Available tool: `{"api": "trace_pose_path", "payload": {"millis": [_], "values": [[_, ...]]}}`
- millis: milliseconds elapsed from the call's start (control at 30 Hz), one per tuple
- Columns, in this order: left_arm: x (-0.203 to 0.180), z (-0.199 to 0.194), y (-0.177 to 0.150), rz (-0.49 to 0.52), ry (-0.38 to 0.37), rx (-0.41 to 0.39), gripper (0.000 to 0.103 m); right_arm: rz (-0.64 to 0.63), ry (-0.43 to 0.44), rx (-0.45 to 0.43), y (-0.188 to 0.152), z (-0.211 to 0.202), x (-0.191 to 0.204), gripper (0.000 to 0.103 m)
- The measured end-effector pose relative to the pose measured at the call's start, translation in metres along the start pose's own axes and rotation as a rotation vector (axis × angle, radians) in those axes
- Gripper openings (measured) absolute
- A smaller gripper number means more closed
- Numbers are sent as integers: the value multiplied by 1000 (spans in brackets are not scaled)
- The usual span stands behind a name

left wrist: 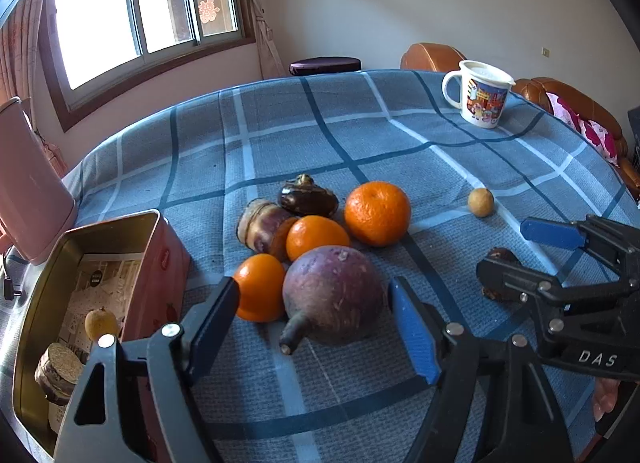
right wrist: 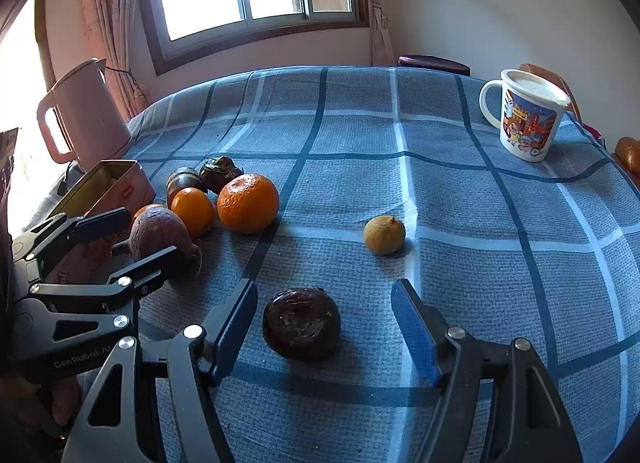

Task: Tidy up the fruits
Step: 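Grasp the dark wrinkled brown fruit with the right tool while the left tool grasps the purple fruit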

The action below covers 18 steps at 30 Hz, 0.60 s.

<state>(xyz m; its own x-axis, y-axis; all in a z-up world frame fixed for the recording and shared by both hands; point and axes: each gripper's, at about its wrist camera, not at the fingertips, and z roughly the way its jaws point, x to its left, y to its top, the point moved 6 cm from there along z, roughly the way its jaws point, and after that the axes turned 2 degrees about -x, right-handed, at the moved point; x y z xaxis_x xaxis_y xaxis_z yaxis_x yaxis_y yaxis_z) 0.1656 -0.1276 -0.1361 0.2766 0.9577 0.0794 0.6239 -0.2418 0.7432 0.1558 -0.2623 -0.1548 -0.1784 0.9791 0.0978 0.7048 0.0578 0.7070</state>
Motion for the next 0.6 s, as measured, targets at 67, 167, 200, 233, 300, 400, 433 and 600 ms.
{"api": "trace_pose_path", "payload": {"millis": [67,167,200,233,300,400,433,600], "values": [[0,1,1,5,11,-2,75,-12,7,26,-3,4,2,61],[1,1,1,6,8,-2,74,-23,22,56,-7,8,4,58],[2,0,1,5,7,-2,74,-24,24,59,-7,8,4,54],[1,0,1,7,7,-3,74,-28,29,59,-7,9,4,51],[1,-2,2,11,1,-12,71,-40,34,61,-8,9,7,41],[-5,-5,3,39,-11,-27,52,-43,38,57,-8,8,8,40],[-6,-5,3,42,-10,-27,52,-40,45,53,-7,7,8,40],[-1,-5,4,9,-39,-26,52,-36,40,21,-4,1,7,40]]}}
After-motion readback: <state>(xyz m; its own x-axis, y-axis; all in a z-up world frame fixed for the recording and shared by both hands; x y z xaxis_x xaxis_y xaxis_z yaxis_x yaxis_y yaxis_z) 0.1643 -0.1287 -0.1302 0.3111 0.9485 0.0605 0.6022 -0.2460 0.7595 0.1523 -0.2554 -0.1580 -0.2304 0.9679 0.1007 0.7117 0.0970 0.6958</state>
